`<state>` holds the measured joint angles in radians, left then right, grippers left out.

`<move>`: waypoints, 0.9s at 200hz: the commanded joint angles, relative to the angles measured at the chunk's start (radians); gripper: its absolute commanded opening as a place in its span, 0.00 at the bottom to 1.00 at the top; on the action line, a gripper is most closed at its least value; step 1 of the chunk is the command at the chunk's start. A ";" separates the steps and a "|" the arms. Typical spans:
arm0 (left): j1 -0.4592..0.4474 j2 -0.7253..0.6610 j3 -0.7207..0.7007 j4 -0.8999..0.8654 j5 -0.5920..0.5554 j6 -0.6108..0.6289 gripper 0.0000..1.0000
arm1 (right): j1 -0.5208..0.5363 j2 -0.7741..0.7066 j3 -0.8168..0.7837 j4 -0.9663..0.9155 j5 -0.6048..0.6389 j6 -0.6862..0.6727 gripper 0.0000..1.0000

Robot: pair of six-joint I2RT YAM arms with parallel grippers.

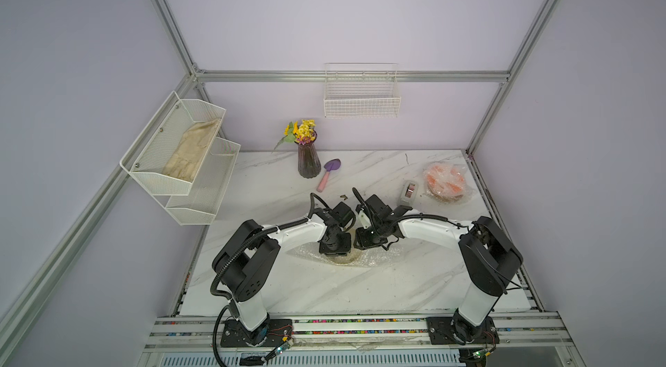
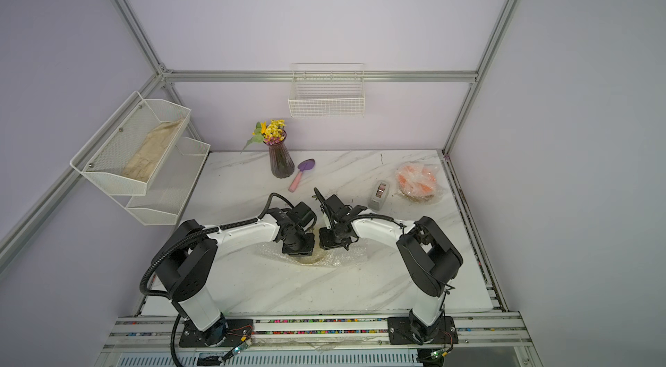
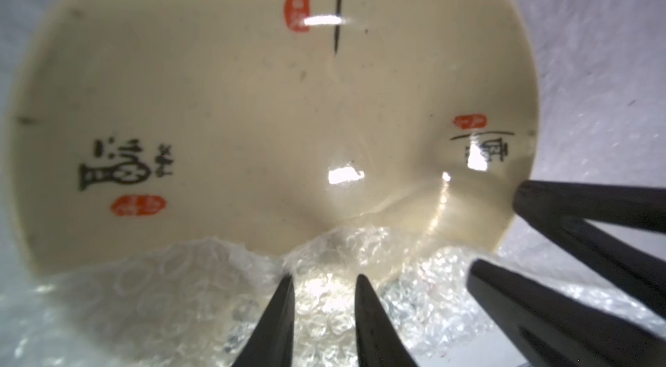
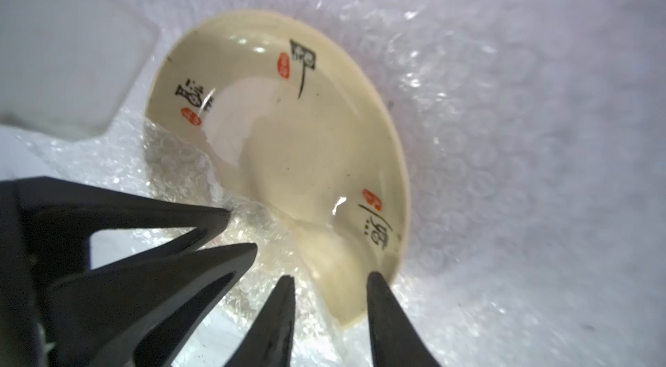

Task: Wrap dinner plates in bubble wrap
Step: Wrap the plate in the bubble wrap.

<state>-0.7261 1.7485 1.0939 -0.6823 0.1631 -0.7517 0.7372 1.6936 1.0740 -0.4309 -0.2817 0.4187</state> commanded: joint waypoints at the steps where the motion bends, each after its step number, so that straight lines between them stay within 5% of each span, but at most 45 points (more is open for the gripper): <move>1: 0.009 0.016 -0.020 0.077 0.101 -0.029 0.29 | -0.030 -0.161 -0.051 -0.001 0.095 0.168 0.38; 33: 0.019 0.010 -0.055 0.105 0.157 -0.064 0.29 | -0.022 -0.216 -0.252 0.399 -0.233 0.464 0.26; 47: 0.024 0.003 -0.065 0.101 0.157 -0.076 0.29 | -0.022 -0.168 -0.290 0.432 -0.279 0.524 0.24; 146: 0.053 0.012 -0.122 0.038 0.080 -0.123 0.28 | -0.260 -0.235 -0.246 -0.052 0.247 0.263 0.36; 180: 0.054 0.018 -0.117 0.038 0.083 -0.131 0.28 | -0.293 -0.369 -0.209 -0.202 0.179 0.200 0.39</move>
<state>-0.6807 1.7401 1.0317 -0.5785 0.3012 -0.8577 0.4473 1.4307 0.8299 -0.4519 -0.1070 0.6899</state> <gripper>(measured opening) 0.278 0.370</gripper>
